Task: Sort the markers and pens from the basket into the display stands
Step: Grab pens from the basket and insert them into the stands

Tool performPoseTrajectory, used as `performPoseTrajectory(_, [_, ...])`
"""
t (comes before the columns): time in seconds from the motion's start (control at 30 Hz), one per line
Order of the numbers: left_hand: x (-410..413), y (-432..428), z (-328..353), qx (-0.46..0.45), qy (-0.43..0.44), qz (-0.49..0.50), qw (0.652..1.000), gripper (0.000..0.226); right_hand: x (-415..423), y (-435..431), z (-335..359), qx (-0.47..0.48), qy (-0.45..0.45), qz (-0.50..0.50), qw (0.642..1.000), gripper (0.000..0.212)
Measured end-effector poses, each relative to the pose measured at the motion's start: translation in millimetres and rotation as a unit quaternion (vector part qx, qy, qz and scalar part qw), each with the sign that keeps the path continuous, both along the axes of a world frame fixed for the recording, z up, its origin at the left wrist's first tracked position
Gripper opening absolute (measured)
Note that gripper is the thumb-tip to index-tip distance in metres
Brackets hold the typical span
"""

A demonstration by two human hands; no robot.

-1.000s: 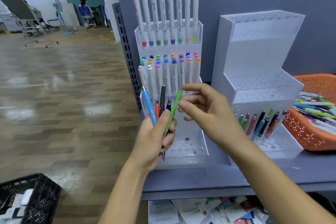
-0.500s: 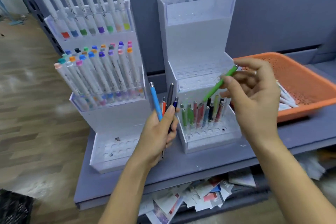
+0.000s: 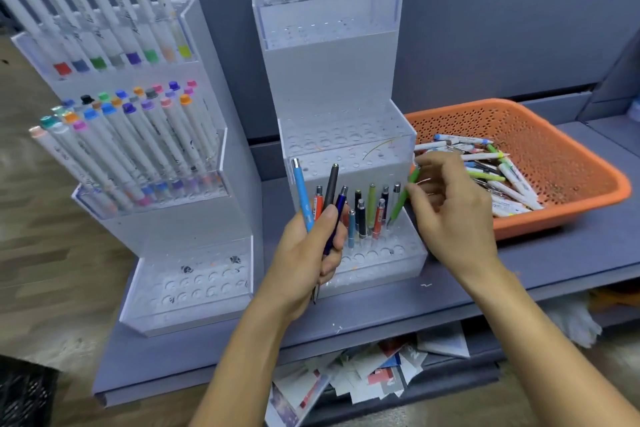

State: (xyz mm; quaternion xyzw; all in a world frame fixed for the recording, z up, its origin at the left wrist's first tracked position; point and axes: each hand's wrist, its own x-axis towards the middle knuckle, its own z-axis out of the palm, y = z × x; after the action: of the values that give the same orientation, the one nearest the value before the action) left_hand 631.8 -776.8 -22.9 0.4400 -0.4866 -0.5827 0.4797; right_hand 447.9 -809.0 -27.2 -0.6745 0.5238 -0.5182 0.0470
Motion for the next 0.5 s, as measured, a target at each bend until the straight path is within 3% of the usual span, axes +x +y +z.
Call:
performPoseTrajectory(0.2, [-4.2,-0.5,-5.7,0.006,0.009,-0.003,1.0,0.023,-5.4,-5.2,-11.6,0.005,0.109,0.032,0.993,0.028])
performPoseTrajectory(0.5, [-9.2,0.3,-10.1,-0.055,-0.027,-0.015,0.998,0.031,-6.1,-4.5,-12.2,-0.021,0.103,0.057,0.993,0.011])
